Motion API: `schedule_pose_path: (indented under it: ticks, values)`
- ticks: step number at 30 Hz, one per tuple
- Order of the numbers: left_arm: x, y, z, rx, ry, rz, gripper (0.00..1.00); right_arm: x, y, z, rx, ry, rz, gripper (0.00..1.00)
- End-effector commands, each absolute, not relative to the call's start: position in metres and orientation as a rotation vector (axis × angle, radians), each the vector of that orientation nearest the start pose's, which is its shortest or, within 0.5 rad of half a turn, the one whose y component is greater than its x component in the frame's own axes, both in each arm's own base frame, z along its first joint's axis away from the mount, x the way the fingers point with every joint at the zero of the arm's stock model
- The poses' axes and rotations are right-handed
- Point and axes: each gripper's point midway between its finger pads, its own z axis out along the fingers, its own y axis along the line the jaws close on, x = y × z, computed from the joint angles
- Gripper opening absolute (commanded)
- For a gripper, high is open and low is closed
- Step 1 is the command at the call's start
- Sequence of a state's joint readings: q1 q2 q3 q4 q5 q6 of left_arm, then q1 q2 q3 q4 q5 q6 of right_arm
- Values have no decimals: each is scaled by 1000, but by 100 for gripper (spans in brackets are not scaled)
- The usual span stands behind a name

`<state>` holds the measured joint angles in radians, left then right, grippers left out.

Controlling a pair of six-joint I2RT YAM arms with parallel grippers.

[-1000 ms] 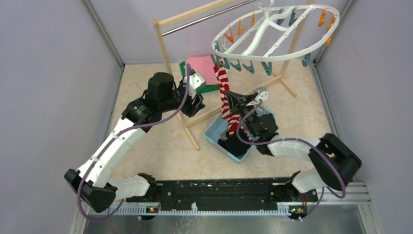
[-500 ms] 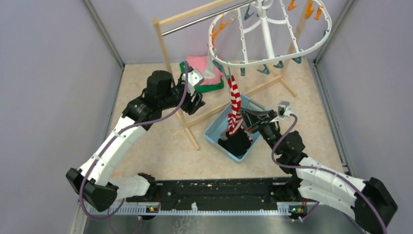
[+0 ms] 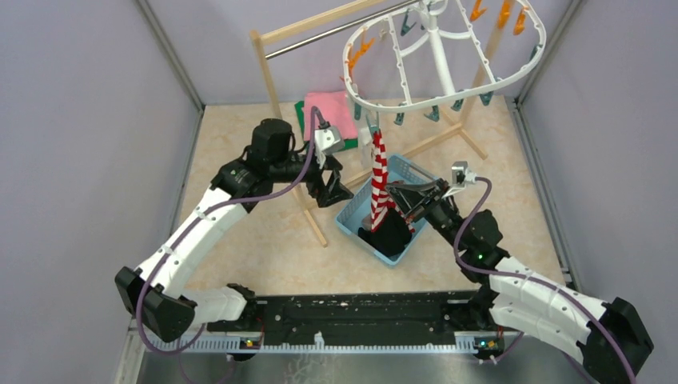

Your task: Remove the socks clipped to the hanger

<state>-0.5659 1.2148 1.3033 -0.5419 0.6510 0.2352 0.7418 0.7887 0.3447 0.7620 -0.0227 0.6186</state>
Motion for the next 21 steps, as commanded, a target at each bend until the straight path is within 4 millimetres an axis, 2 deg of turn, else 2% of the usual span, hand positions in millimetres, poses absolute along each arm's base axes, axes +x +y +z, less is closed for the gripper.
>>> schedule_pose_path:
  ticks: [1,6,11,14,17,21]
  values:
    - [239,-284,308,1215,1610,-933,87,208,248,347,-106,1208,1366,0]
    - [246,-296,317,1203,1593,-986,81,206,251,360,-77,1174,1506,0]
    - [243,-309,330,1181,1578,-1101,87,205,265,362,-98,1175,1601,0]
    - [243,-313,337,1160,1579,-1142,87,207,267,362,-100,1180,1608,0]
    - [241,-314,339,1158,1578,-1159,82,211,262,357,-77,1201,1578,0]
    - [235,-316,331,1183,1585,-1191,71,213,262,357,-78,1215,1565,0]
